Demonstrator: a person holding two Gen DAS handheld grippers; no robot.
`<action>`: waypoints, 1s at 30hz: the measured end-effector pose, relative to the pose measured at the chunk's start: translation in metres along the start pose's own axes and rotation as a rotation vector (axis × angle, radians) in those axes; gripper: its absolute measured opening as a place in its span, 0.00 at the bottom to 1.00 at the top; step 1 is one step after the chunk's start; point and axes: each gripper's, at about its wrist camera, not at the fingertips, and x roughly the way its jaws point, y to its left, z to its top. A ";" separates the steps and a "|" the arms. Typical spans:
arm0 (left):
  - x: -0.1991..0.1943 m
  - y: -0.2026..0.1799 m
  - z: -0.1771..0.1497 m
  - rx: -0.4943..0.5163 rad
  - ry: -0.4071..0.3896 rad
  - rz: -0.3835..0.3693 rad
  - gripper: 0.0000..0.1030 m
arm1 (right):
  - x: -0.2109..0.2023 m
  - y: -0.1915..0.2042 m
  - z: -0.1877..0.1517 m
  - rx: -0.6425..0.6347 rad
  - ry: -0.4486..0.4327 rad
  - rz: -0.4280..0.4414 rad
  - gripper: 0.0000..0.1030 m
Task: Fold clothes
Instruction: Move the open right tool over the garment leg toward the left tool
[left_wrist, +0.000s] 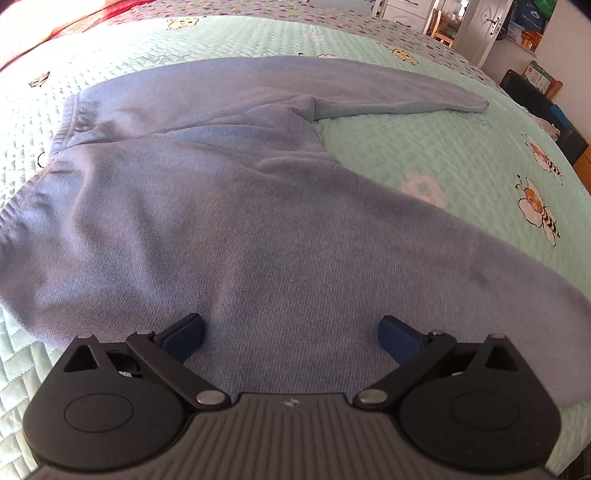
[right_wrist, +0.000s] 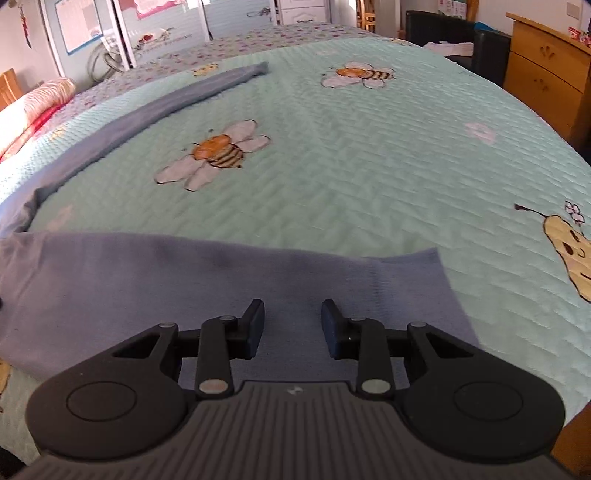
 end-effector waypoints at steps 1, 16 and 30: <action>-0.001 0.000 0.001 -0.007 0.001 -0.003 0.99 | -0.001 0.000 0.001 -0.006 -0.001 -0.011 0.33; 0.017 -0.019 0.000 0.081 0.030 -0.132 0.93 | 0.016 0.046 0.008 -0.099 0.020 0.041 0.33; -0.027 0.051 0.066 -0.004 -0.122 -0.044 0.90 | 0.015 0.163 0.048 -0.158 0.032 0.440 0.33</action>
